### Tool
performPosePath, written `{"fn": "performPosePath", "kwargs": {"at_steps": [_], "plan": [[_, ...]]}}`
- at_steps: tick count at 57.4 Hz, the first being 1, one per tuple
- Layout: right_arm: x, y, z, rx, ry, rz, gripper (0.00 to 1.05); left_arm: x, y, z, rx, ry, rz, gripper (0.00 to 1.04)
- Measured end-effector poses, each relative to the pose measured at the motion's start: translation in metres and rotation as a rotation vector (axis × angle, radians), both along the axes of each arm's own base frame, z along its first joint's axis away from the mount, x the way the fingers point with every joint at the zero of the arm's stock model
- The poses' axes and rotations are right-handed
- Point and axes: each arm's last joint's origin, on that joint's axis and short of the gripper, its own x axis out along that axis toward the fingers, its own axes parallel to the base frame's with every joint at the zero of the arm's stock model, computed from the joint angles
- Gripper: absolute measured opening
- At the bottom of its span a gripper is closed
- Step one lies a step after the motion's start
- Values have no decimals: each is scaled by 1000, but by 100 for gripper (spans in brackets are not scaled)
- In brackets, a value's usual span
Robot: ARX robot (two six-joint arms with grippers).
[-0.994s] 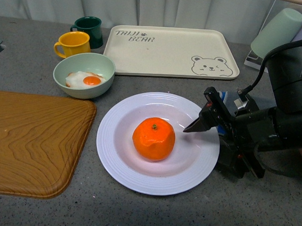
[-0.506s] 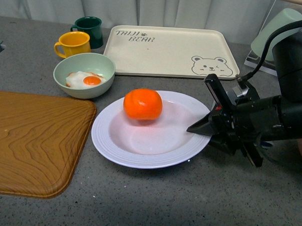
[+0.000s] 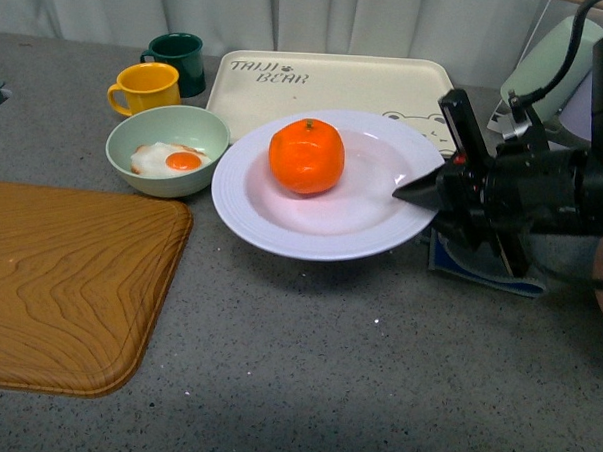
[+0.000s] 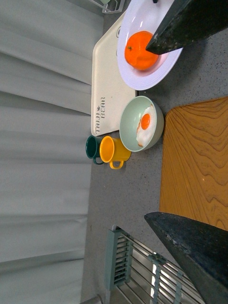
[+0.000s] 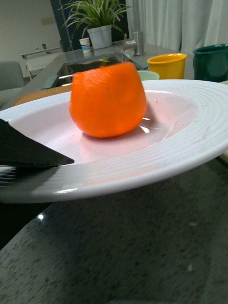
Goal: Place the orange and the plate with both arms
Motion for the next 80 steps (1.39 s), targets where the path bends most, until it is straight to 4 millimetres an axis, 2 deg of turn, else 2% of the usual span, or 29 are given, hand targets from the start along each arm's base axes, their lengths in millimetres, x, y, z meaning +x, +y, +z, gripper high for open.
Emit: {"fn": "performPosePath", "kwargs": {"at_steps": [6, 18, 40, 47, 54, 69, 76, 80], "plan": [[22, 2, 4, 8, -14, 0, 4, 0, 0, 0, 0, 0, 0, 98], [68, 0, 0, 11, -9, -16, 4, 0, 0, 0, 0, 0, 0, 98], [174, 4, -2, 0, -44, -36, 4, 0, 0, 0, 0, 0, 0, 98], [188, 6, -4, -24, -36, -33, 4, 0, 0, 0, 0, 0, 0, 98], [193, 9, -7, -44, -20, -31, 4, 0, 0, 0, 0, 0, 0, 98], [192, 10, -11, -84, -14, -24, 45, 0, 0, 0, 0, 0, 0, 98], [182, 9, -11, -187, -16, -14, 63, 0, 0, 0, 0, 0, 0, 98], [173, 9, -7, -307, -37, -2, 74, 0, 0, 0, 0, 0, 0, 98]]}}
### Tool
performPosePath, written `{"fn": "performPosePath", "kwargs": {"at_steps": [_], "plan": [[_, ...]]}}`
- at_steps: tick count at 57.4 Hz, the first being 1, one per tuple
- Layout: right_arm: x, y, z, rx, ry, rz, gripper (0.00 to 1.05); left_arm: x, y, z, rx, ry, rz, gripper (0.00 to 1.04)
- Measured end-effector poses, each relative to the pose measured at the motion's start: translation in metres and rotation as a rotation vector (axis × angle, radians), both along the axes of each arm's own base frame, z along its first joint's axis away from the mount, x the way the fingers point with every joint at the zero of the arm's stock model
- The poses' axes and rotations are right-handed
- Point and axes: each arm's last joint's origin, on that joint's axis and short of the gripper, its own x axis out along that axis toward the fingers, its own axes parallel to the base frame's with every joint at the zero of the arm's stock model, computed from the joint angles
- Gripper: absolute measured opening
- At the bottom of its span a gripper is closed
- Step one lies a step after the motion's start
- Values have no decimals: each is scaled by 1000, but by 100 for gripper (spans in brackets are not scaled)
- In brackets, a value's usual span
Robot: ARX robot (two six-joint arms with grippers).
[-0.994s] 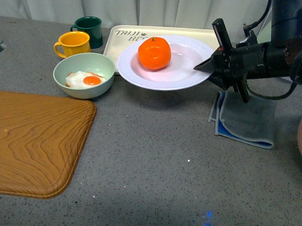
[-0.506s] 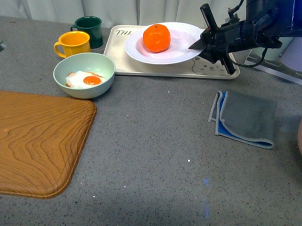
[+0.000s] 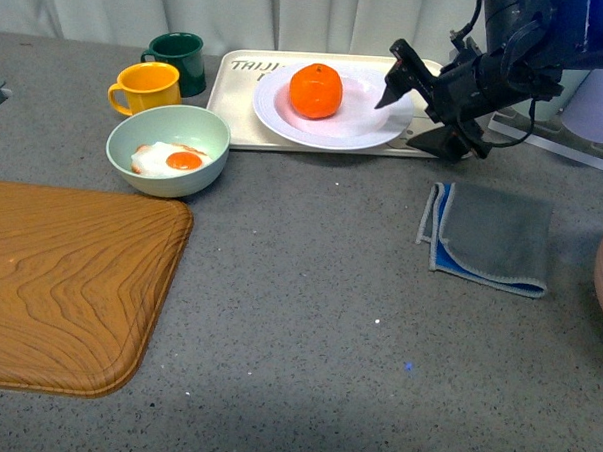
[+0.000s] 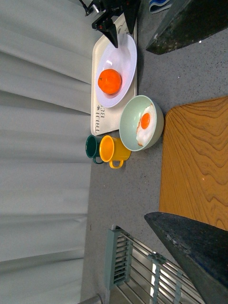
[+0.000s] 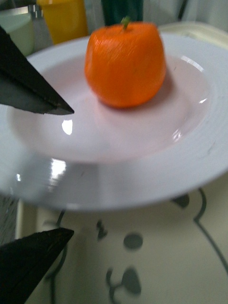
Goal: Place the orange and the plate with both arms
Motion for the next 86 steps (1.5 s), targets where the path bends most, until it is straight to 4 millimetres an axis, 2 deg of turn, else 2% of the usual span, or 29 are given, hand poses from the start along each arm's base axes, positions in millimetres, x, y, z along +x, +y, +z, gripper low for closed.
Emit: {"fn": "performPosePath", "kwargs": {"at_steps": [9, 18, 20, 24, 31, 42, 51, 54, 66, 78, 86], "plan": [[-24, 2, 25, -293, -196, 98, 97, 0, 0, 0, 0, 0, 0, 98], [-68, 5, 62, -563, -417, 148, 95, 0, 0, 0, 0, 0, 0, 98], [-76, 5, 62, -620, -485, 104, 92, 0, 0, 0, 0, 0, 0, 98], [-96, -1, 62, -719, -694, -50, 80, 0, 0, 0, 0, 0, -1, 98], [-144, -21, 55, -721, -886, -154, 61, 0, 0, 0, 0, 0, 2, 98], [-206, -54, 84, -725, -992, -232, 28, 0, 0, 0, 0, 0, 0, 98], [-248, -66, 84, -729, -967, -205, 0, 0, 0, 0, 0, 0, 0, 98], [-264, -70, 85, -728, -962, -194, 1, 0, 0, 0, 0, 0, 0, 98], [-303, -81, 92, -731, -966, -207, 1, 0, 0, 0, 0, -1, 0, 98], [-333, -91, 104, -718, -973, -185, 1, 0, 0, 0, 0, 0, 0, 98], [-349, -97, 104, -730, -965, -207, 1, 0, 0, 0, 0, -1, 1, 98]]}}
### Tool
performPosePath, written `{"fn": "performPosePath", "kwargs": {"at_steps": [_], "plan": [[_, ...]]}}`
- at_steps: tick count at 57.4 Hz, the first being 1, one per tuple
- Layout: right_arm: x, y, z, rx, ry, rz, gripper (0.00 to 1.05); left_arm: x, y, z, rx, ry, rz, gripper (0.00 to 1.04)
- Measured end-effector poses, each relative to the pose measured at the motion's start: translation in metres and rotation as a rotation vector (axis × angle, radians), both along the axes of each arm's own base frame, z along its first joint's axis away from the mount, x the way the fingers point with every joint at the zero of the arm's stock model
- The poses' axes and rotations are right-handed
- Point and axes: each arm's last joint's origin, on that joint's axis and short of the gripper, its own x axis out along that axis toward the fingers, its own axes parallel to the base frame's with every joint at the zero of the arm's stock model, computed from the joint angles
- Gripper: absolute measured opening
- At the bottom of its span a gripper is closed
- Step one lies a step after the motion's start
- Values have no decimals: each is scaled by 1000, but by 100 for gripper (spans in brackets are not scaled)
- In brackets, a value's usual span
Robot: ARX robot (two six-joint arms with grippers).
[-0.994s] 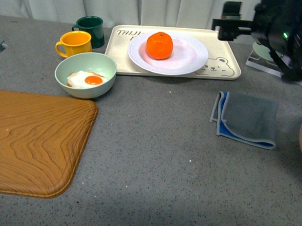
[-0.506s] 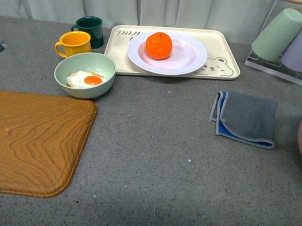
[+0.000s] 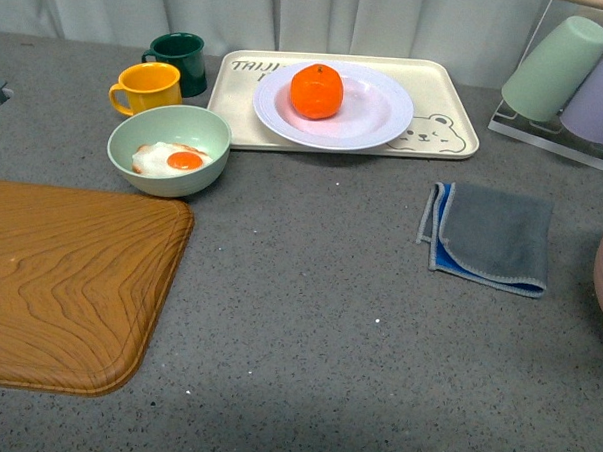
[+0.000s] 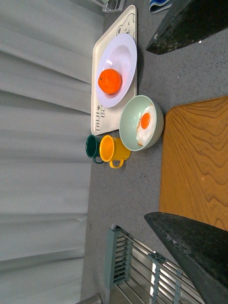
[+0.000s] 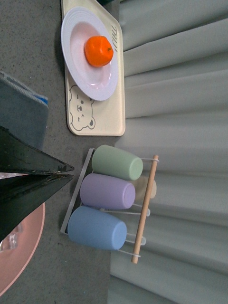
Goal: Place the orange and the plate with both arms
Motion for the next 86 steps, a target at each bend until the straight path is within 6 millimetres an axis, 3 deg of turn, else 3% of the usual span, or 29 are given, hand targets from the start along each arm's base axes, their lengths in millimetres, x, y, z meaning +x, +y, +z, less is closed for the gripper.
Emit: {"fn": "performPosePath", "kwargs": {"at_steps": [35, 86], "plan": [[-49, 0, 1, 0, -2, 3, 1, 0, 0, 0, 0, 0, -1, 98], [-79, 0, 7, 0, -24, 3, 1, 0, 0, 0, 0, 0, -1, 98]]}}
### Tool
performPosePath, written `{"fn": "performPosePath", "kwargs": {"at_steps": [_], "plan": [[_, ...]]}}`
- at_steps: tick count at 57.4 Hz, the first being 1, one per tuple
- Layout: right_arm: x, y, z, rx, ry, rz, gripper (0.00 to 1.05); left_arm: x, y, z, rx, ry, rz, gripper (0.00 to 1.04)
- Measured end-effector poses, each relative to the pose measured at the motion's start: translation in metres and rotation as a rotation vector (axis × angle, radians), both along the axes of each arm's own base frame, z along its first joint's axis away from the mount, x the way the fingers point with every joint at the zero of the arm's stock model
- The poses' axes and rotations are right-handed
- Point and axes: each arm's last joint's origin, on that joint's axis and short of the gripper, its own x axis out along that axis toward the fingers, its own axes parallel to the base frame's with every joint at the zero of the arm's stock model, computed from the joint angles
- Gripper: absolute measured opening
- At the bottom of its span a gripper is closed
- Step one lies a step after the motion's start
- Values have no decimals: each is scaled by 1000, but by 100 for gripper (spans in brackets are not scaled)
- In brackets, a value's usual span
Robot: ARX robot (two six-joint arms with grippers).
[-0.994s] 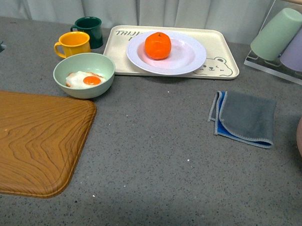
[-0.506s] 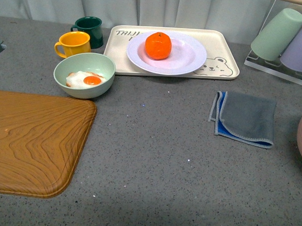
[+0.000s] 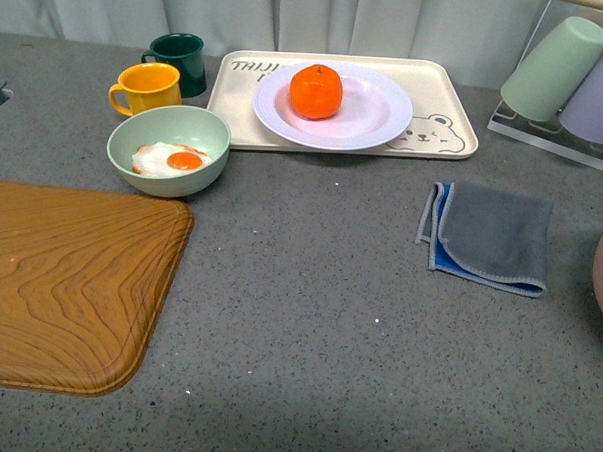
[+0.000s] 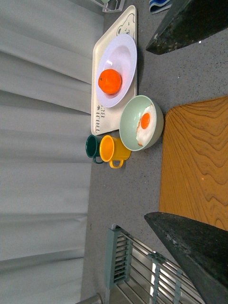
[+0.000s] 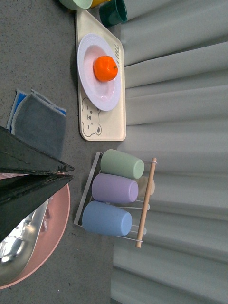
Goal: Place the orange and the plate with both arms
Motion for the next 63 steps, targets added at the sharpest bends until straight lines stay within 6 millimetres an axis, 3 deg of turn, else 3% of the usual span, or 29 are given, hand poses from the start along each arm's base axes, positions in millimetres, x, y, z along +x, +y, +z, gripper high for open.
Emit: {"fn": "performPosePath", "kwargs": {"at_steps": [36, 63], "plan": [[-16, 0, -3, 0, 6, 2, 1, 0, 0, 0, 0, 0, 0, 98], [-16, 0, -3, 0, 5, 2, 83, 0, 0, 0, 0, 0, 0, 98]]}}
